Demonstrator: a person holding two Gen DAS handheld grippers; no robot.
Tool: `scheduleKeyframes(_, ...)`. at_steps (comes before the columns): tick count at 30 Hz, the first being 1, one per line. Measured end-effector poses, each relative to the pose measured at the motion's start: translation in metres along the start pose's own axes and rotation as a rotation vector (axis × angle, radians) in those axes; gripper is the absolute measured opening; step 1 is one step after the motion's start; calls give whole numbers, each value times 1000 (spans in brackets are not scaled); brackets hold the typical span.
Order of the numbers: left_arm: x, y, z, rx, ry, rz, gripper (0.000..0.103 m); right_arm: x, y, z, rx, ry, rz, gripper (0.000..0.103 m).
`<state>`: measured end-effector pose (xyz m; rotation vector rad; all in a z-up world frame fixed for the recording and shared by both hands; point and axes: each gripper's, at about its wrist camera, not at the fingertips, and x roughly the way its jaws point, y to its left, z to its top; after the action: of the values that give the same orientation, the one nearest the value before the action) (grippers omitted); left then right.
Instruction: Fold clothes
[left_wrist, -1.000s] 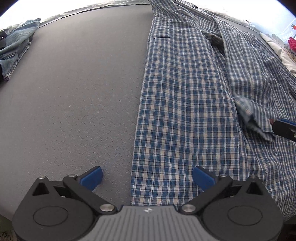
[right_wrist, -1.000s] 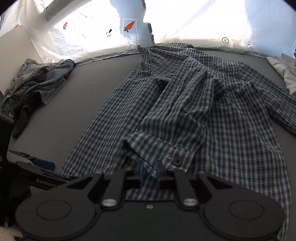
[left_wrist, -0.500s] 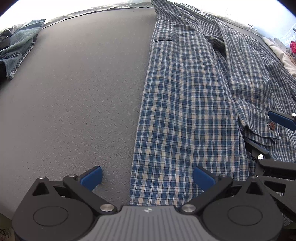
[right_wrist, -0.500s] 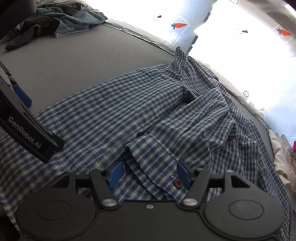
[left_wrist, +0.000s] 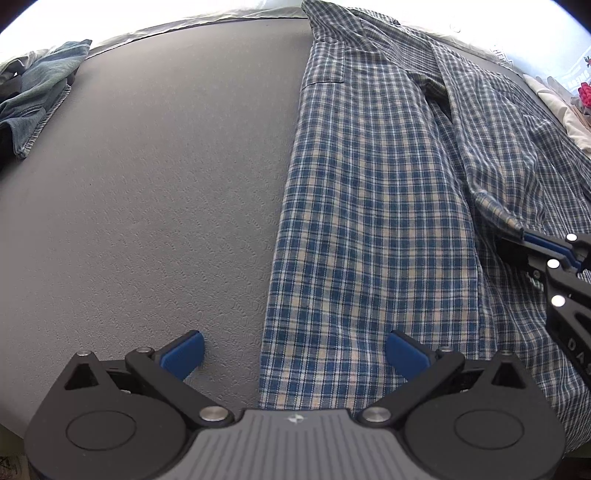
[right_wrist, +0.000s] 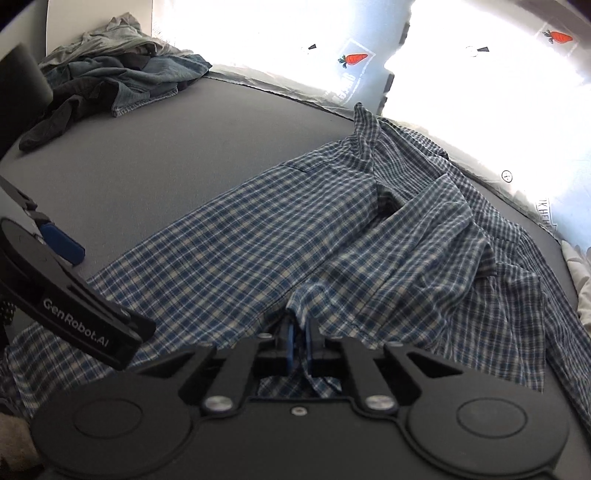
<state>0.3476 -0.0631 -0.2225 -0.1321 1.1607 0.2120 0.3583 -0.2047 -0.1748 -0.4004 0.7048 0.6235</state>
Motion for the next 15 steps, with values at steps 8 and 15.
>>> scheduleKeyframes(8, 0, -3, 3, 1, -6, 0, 103, -56, -13, 18, 223, -174, 250, 4)
scheduleKeyframes(15, -1, -6, 5, 2, -11, -1, 103, -62, -3, 17, 282, -169, 378, 4)
